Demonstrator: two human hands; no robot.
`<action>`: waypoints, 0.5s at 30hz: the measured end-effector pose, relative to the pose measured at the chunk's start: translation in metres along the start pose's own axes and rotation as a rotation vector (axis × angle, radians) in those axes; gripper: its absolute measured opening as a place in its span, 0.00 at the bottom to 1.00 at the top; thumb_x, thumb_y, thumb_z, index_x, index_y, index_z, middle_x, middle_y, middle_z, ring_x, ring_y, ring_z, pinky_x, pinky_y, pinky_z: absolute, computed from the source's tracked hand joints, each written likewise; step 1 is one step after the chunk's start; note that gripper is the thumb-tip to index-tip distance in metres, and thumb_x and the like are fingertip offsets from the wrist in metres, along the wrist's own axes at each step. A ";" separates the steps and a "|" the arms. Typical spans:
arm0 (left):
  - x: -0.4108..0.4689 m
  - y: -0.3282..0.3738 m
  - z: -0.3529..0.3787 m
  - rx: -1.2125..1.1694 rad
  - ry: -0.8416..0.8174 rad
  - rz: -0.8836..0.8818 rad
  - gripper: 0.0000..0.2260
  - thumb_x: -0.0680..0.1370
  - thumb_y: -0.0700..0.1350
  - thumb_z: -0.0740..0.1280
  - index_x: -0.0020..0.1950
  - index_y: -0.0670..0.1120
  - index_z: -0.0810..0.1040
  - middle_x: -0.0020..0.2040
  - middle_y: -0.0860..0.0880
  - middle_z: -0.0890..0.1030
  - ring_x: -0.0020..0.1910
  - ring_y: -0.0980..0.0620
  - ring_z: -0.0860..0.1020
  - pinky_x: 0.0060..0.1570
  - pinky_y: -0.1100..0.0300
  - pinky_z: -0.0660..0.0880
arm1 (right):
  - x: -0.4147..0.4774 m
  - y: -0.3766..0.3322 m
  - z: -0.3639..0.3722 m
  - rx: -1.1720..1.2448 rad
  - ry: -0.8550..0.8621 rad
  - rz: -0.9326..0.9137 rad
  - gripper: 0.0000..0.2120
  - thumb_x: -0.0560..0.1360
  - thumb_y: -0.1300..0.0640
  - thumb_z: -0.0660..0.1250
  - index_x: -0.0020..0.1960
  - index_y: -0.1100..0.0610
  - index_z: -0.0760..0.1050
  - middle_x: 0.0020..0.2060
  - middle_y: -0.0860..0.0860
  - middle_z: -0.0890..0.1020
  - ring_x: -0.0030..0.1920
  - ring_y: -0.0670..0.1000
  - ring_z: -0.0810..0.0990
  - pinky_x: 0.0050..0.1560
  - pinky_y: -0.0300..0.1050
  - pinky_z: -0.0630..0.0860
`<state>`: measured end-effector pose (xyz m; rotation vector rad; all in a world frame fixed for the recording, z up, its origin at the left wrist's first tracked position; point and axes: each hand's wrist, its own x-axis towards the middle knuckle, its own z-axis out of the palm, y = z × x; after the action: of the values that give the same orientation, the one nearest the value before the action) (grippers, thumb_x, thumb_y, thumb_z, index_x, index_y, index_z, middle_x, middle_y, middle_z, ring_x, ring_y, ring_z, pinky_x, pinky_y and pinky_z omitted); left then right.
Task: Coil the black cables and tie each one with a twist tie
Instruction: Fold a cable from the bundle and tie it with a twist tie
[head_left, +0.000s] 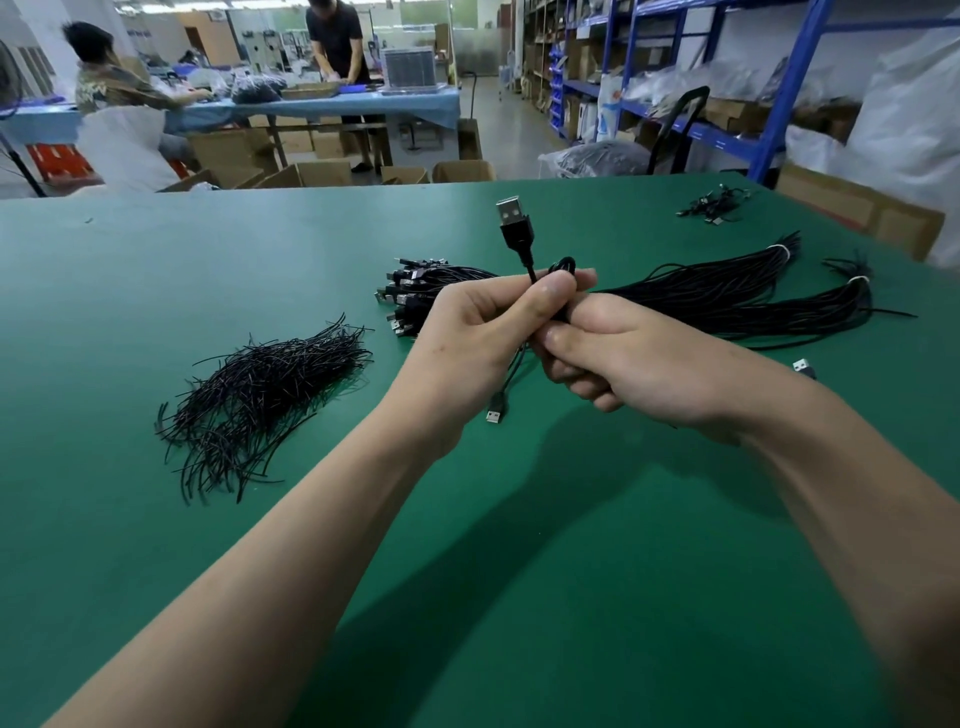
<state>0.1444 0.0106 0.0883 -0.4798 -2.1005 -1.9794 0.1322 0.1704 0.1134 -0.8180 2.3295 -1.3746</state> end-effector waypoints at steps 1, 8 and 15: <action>0.000 0.000 -0.002 0.001 -0.036 0.005 0.13 0.84 0.43 0.63 0.62 0.38 0.82 0.57 0.46 0.86 0.52 0.56 0.82 0.55 0.62 0.77 | 0.000 0.000 -0.001 -0.006 -0.006 0.005 0.14 0.86 0.54 0.55 0.41 0.48 0.68 0.28 0.40 0.66 0.28 0.42 0.62 0.28 0.36 0.62; -0.005 0.001 0.008 -0.177 -0.047 0.069 0.12 0.82 0.48 0.63 0.52 0.46 0.86 0.51 0.45 0.86 0.51 0.52 0.82 0.55 0.59 0.77 | -0.006 0.001 -0.011 0.312 -0.181 -0.029 0.12 0.85 0.53 0.57 0.43 0.54 0.68 0.31 0.45 0.63 0.29 0.45 0.57 0.27 0.37 0.56; 0.000 0.005 0.003 -0.202 0.132 0.016 0.13 0.83 0.48 0.64 0.46 0.45 0.86 0.44 0.40 0.81 0.40 0.47 0.72 0.48 0.57 0.73 | 0.003 0.010 -0.008 0.564 -0.169 -0.028 0.16 0.83 0.48 0.57 0.52 0.60 0.75 0.32 0.49 0.69 0.30 0.46 0.64 0.27 0.37 0.65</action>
<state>0.1469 0.0133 0.0928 -0.3868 -1.8243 -2.1619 0.1221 0.1778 0.1085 -0.7497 1.6762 -1.7712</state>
